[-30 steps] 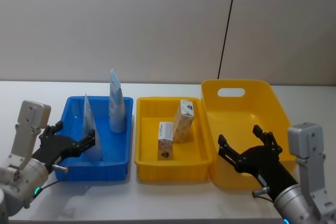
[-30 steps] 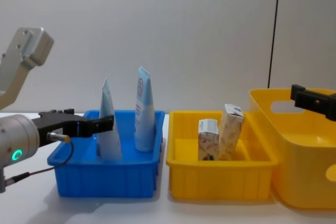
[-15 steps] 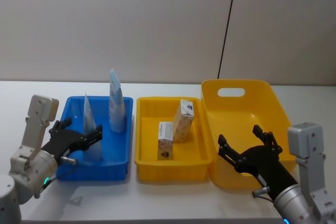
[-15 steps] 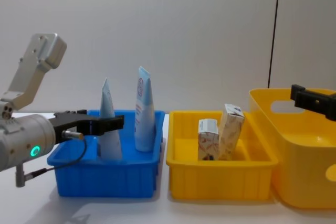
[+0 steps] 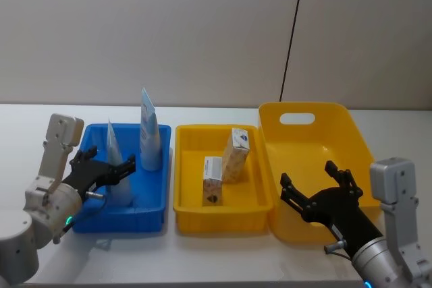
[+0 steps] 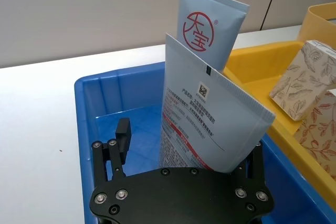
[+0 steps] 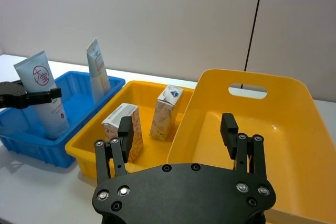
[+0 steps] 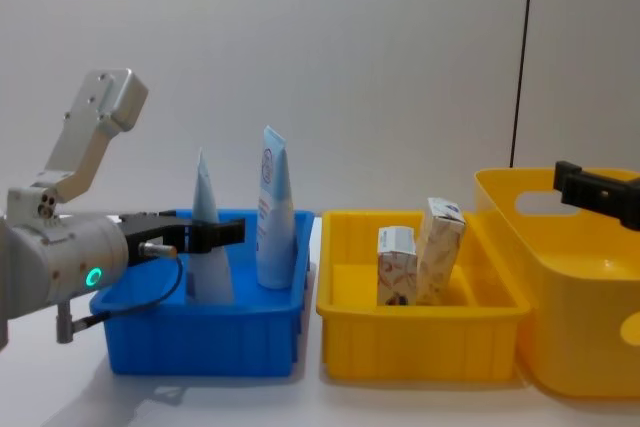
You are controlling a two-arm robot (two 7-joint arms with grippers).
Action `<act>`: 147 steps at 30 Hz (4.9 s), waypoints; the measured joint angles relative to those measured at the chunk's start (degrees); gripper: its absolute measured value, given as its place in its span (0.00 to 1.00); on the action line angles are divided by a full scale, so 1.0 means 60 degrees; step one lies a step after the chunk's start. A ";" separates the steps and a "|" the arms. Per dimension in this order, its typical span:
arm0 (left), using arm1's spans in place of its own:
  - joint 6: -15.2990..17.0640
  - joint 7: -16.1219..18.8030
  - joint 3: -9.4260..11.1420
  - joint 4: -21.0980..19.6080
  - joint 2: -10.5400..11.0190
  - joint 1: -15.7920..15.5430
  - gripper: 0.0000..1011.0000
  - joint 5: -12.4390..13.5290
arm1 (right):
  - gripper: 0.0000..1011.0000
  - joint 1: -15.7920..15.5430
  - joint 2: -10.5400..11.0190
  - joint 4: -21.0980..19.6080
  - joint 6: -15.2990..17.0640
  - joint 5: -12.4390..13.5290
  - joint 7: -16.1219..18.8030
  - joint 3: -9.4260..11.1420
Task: Bimanual collaborative sorting of washing and personal care products
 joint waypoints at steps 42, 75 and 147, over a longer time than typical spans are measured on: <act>-0.0834 -0.0606 -0.0297 -0.0508 0.0065 0.0122 0.28 -0.0091 | 0.99 0.0000 0.0000 0.0000 0.0000 0.0000 0.0000 0.0000; -0.0865 -0.3768 -0.0095 -0.1747 -0.0099 -0.0135 0.28 -0.1918 | 0.99 0.0001 0.0000 0.0000 0.0000 0.0000 0.0000 0.0000; -0.0743 -0.5284 0.0468 -0.0979 -0.0620 -0.0538 0.28 -0.2644 | 0.99 0.3588 -0.0568 0.1667 0.2090 -0.1880 0.1339 -0.2335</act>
